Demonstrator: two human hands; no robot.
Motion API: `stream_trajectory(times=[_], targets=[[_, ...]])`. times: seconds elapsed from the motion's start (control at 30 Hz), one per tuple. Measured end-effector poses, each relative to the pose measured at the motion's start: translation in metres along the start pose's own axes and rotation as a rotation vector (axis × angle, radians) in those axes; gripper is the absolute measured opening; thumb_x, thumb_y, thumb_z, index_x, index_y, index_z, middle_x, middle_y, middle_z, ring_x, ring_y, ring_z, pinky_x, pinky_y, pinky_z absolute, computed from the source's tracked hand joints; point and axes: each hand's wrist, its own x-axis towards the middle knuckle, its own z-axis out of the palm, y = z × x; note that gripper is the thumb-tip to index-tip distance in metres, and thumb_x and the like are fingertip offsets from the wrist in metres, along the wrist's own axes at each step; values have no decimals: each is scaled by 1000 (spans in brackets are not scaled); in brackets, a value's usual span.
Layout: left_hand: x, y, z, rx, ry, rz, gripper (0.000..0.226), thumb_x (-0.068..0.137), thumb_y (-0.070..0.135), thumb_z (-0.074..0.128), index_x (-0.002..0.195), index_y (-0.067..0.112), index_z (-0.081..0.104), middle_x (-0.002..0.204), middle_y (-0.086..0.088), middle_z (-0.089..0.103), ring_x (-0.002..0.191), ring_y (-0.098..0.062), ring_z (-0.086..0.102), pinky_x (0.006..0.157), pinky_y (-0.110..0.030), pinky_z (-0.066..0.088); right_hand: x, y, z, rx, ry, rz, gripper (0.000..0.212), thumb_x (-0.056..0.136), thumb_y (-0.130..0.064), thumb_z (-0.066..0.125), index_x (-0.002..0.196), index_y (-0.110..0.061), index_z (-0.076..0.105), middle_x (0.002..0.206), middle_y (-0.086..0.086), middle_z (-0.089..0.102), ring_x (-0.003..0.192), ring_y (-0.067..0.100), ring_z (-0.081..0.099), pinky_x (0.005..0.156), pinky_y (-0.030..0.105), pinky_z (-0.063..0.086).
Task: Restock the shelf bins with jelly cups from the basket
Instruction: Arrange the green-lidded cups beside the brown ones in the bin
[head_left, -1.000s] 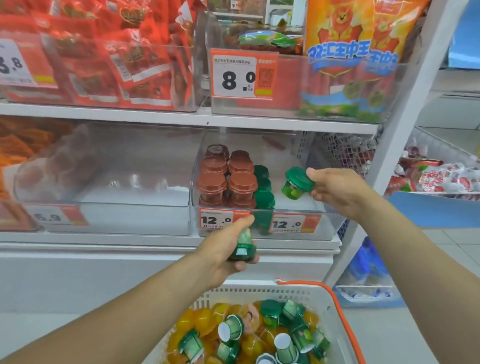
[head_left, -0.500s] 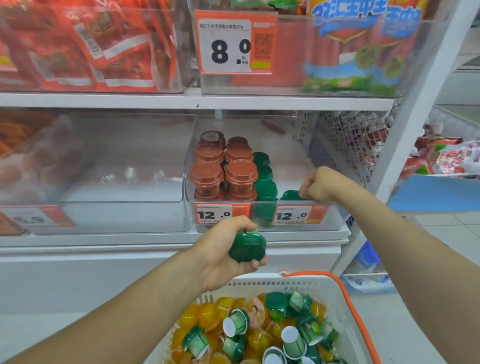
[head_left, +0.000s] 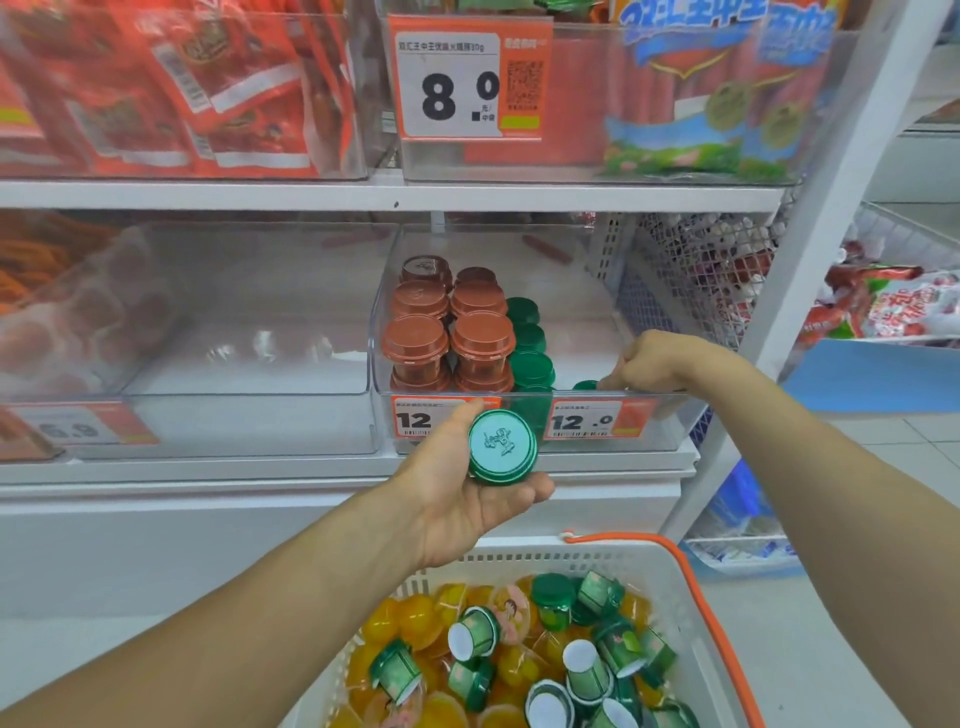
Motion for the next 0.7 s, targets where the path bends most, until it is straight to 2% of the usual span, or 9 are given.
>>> stream_trajectory(times=[0.07,0.13,0.17,0.2,0.27,0.33,0.4,0.53,0.7], targets=[[-1,0,0,28,32,-4,49,101,53,44,122,11,58,104,-22,68,59,-27,71,36,-20,49,-4,-3,-6,-52,119,-25,46,84,-49,73,102,-7,71,103,9,72,86,25,68,82,36,56],[-4,0,2,58,48,-20,51,101,56,39,121,14,57,113,-21,67,52,-24,69,31,-13,35,-17,-13,-13,36,305,-151,35,87,-42,73,95,-7,70,91,7,73,83,23,69,84,37,56],[-5,0,2,72,57,-20,51,101,57,38,121,14,57,113,-21,68,48,-23,68,30,-12,29,-28,-22,-17,143,340,-237,30,88,-39,72,89,-9,71,83,5,74,80,22,70,80,35,57],[-6,0,4,85,64,-15,52,100,57,38,119,13,57,106,-22,70,46,-21,67,30,-12,25,-42,-32,-20,262,297,-326,28,89,-39,72,87,-11,71,78,4,74,77,20,72,73,33,57],[-8,0,6,95,67,-2,54,99,59,38,114,11,57,85,-21,71,45,-20,65,30,-12,21,-71,-52,-21,409,6,-463,34,86,-42,73,94,-10,70,84,6,76,77,20,74,63,30,56],[-10,0,9,106,48,6,57,99,62,35,113,11,56,79,-20,70,46,-20,65,29,-11,19,-88,-67,-17,350,-250,-518,41,82,-44,74,104,-9,69,92,8,76,80,23,75,64,29,56],[-13,0,9,138,17,5,62,99,65,28,120,12,54,82,-21,71,48,-22,66,29,-12,21,-89,-73,-7,270,-287,-538,36,83,-36,77,105,-9,69,88,10,75,73,22,73,62,26,55],[-18,-1,2,252,-25,-13,76,95,73,19,121,11,54,88,-26,71,48,-26,65,29,-15,23,-79,-68,5,389,-293,-470,23,90,-22,73,102,-3,69,78,10,70,65,20,65,56,25,53],[-21,1,-1,348,-66,-5,72,90,72,37,110,5,57,79,-21,69,46,-23,59,30,-17,24,-77,-61,2,400,-421,-405,20,95,-24,65,93,-4,63,85,14,71,67,19,68,58,24,55]])
